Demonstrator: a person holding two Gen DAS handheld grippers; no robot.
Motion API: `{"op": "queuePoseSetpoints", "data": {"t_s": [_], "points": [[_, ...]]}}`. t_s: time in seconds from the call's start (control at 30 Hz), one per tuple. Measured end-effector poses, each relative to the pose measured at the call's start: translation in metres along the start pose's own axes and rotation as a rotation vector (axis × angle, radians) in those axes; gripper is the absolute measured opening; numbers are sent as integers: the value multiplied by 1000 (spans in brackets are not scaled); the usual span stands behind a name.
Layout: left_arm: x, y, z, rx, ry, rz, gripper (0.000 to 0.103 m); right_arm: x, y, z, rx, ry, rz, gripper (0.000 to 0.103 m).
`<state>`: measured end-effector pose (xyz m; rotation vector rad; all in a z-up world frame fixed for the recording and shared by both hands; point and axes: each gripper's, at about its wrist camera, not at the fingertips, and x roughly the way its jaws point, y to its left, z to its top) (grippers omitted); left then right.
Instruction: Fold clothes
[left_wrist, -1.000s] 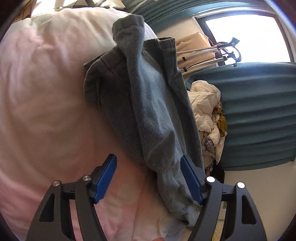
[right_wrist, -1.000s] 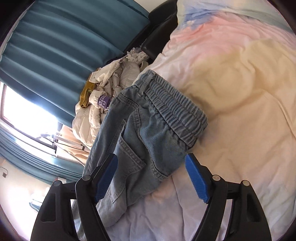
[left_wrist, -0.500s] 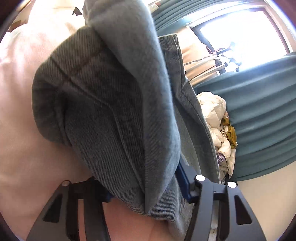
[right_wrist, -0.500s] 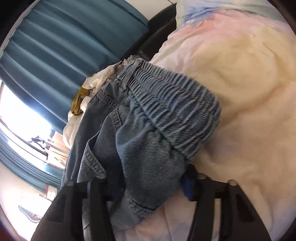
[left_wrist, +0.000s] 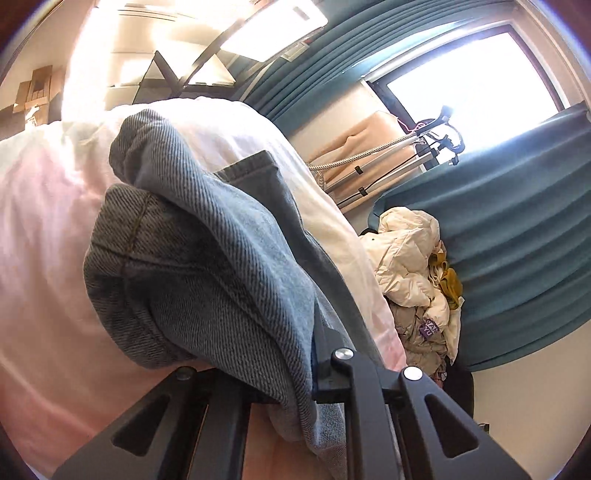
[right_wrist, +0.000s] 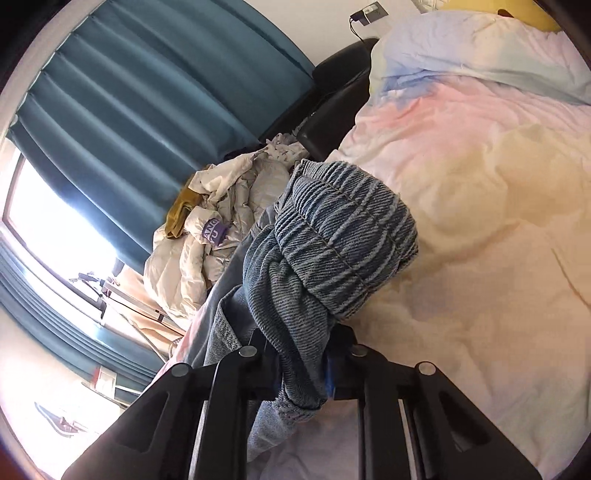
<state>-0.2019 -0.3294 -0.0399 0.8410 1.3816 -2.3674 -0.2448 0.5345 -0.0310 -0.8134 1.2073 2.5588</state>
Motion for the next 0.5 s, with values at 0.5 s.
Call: {"op": "queuePoseSetpoints", "data": {"t_s": [0.5], "points": [[-94, 125, -34, -18, 160, 4, 9, -107, -79, -37, 251, 105, 33, 15]]}}
